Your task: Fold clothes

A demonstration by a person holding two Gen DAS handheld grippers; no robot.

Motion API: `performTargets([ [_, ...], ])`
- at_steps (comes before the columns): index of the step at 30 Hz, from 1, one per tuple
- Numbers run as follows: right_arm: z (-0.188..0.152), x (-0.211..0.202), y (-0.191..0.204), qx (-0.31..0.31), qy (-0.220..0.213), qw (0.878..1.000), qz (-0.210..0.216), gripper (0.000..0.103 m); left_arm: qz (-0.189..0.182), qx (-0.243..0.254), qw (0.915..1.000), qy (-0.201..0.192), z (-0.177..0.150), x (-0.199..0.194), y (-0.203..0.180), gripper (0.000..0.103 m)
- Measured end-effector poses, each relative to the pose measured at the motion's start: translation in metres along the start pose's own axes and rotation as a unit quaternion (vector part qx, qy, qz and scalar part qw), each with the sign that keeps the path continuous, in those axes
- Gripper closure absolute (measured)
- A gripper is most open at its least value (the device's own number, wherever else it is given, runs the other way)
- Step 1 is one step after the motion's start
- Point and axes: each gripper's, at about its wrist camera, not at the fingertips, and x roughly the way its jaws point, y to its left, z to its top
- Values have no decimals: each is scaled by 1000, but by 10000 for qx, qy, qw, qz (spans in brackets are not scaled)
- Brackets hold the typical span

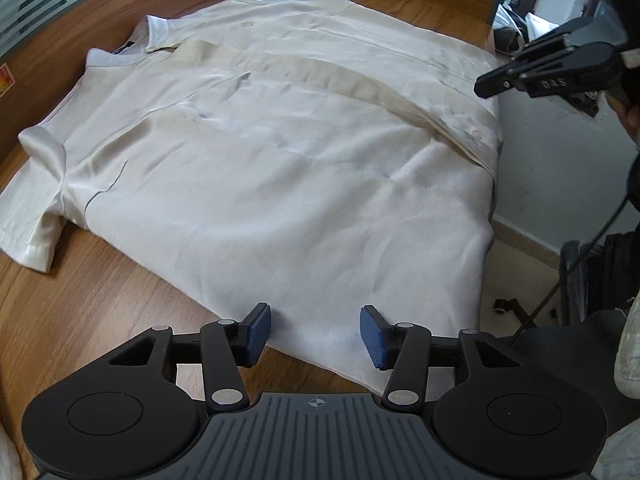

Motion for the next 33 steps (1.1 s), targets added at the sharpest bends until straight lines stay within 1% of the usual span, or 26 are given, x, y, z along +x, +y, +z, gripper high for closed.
performTargets([
  [1, 0, -2, 5, -53, -33, 9999, 96, 85, 9, -10, 10000, -10, -1, 0, 0, 51],
  [2, -2, -2, 12, -160, -39, 9998, 143, 78, 18, -19, 10000, -19, -1, -1, 0, 50],
  [3, -5, -3, 19, -265, -49, 9995, 149, 68, 34, 6, 10000, -16, -1, 0, -1, 49],
  [6, -13, -1, 36, -350, -3, 9992, 213, 66, 42, 52, 10000, -21, -2, 0, -3, 45],
  [8, -19, 2, 45, -315, 41, 9993, 194, 65, 44, 58, 10000, -28, -2, 0, -3, 45],
  [10, -23, 6, 53, -288, 39, 9995, 99, 52, 39, 56, 10000, -30, -2, 1, -2, 45],
  [11, -25, 9, 56, -301, 27, 9995, -7, 50, 39, 61, 10000, -28, -2, 1, -2, 45],
  [14, -29, 17, 60, -367, 33, 9987, -364, 50, 23, 90, 10000, -18, -2, 1, -2, 44],
  [17, -32, 16, 51, -338, 35, 9973, -652, 50, 8, 134, 9999, -19, -3, 0, -3, 43],
  [22, -40, 7, 14, -55, 86, 9950, -990, 50, -13, 160, 9999, -32, -4, -1, -1, 42],
  [27, -50, 8, -21, 203, 363, 9898, -1364, 50, -17, 165, 9998, -50, -5, 0, -1, 37],
  [30, -55, 4, -32, 300, 409, 9885, -1424, 50, 20, 136, 9999, -52, -6, -1, -4, 37],
  [33, -54, -4, -36, 370, 351, 9904, -1288, 50, 128, 82, 9999, -20, -7, -3, -8, 37],
])
